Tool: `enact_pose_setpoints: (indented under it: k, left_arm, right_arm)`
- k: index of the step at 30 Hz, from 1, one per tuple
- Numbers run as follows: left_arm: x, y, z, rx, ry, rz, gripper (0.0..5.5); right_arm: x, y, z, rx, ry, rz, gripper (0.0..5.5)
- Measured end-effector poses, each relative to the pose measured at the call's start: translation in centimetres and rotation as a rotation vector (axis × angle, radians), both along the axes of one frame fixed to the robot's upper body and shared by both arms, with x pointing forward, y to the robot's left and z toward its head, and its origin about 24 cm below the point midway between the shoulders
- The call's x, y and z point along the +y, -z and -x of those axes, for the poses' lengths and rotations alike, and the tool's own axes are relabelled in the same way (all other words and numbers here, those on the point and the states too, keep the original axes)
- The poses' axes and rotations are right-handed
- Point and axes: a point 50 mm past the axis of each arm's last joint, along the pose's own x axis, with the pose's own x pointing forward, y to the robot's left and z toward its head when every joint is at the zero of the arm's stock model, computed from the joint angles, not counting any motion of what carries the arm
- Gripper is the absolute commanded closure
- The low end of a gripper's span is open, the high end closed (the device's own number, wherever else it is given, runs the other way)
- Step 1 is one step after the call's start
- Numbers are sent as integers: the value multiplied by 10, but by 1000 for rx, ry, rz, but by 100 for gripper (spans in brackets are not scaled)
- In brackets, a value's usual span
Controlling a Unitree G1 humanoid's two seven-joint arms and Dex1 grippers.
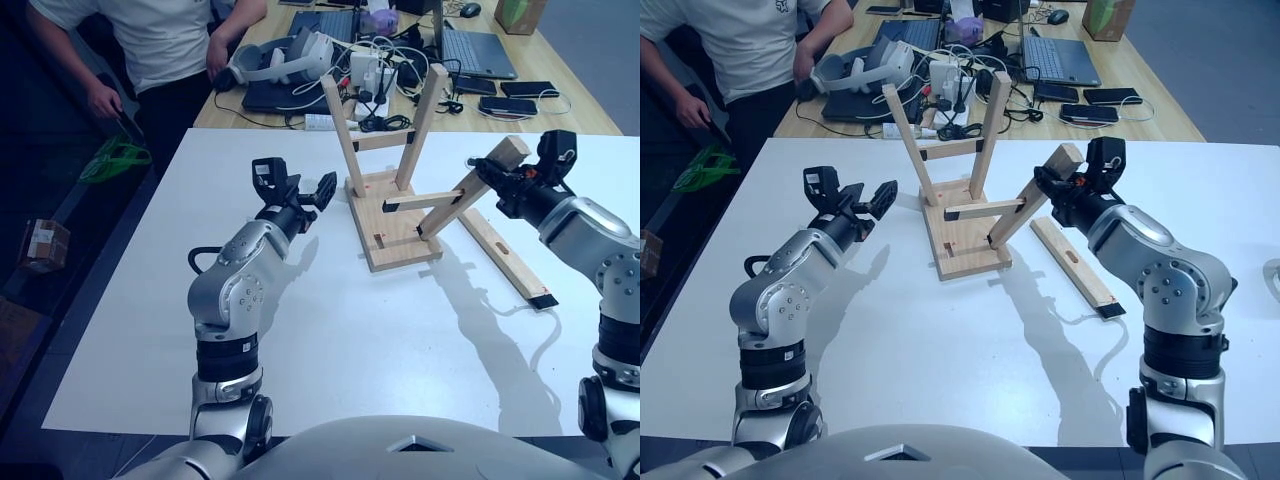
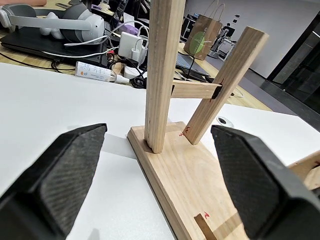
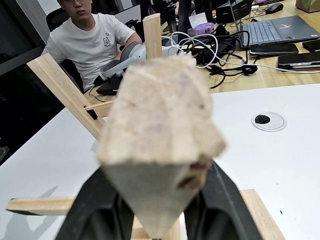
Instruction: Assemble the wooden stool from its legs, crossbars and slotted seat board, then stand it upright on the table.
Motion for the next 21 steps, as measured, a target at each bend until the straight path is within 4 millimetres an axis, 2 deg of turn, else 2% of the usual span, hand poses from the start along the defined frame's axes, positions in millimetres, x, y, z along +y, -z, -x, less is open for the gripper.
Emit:
enact_pose_setpoints:
  k: [9, 16, 21]
  left_arm:
    - [0, -3, -3, -24, 3, -10, 165]
    - [-3, -1, -4, -21, 18, -32, 165]
    - [2, -3, 0, -134, -55, -140, 165]
  right_arm:
    - [12, 6, 19, -38, -79, 58, 450]
    - [17, 6, -10, -15, -176, 60, 450]
    - [21, 5, -9, -30, -217, 83, 450]
